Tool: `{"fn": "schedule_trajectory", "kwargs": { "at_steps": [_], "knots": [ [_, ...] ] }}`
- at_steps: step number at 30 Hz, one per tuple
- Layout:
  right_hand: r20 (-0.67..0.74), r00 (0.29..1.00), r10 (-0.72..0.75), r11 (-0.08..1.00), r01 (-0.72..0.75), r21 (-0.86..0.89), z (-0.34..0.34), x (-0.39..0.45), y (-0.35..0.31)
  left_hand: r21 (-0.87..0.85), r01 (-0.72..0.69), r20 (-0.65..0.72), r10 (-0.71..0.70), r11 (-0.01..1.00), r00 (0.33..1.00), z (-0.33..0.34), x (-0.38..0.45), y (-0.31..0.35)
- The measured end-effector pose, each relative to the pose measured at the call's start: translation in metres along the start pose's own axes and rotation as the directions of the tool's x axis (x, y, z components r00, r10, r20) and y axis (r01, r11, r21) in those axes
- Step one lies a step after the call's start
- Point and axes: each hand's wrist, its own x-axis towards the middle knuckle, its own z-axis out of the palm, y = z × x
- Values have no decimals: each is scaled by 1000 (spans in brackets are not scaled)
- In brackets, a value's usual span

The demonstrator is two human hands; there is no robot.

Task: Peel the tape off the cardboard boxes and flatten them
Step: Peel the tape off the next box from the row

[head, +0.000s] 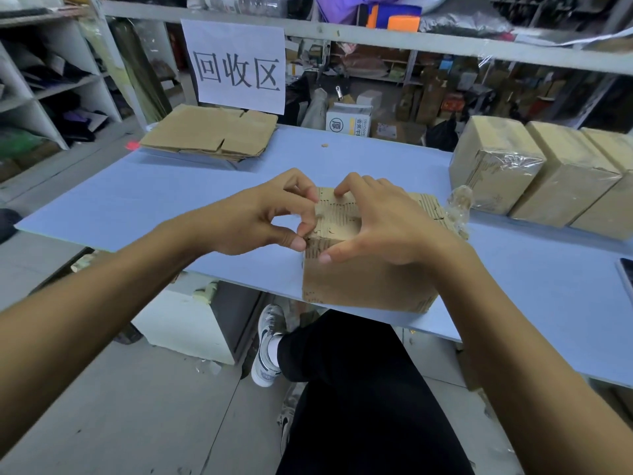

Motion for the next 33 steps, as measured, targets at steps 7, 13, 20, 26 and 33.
{"fn": "schedule_trajectory", "kwargs": {
  "at_steps": [7, 13, 20, 26, 33],
  "knots": [
    [18, 1000, -24, 999, 23, 23, -4, -2, 0, -300, -36, -248, -42, 953, 968, 29, -18, -23],
    [39, 997, -62, 997, 60, 56, -8, -7, 0, -306, -9, -373, -112, 952, 921, 11, -36, -29],
    [49, 991, -125, 992, 124, 25, -8, -10, -6, -254, 118, -558, -245, 960, 793, -22, -34, -17],
    [33, 992, -120, 993, 120, 13, -7, -12, -6, -129, 306, -588, -321, 943, 742, -6, 10, 4],
    [18, 993, -116, 993, 116, 34, -4, -12, -6, -264, 328, -460, -418, 907, 783, 7, 0, -5]
  ]
}}
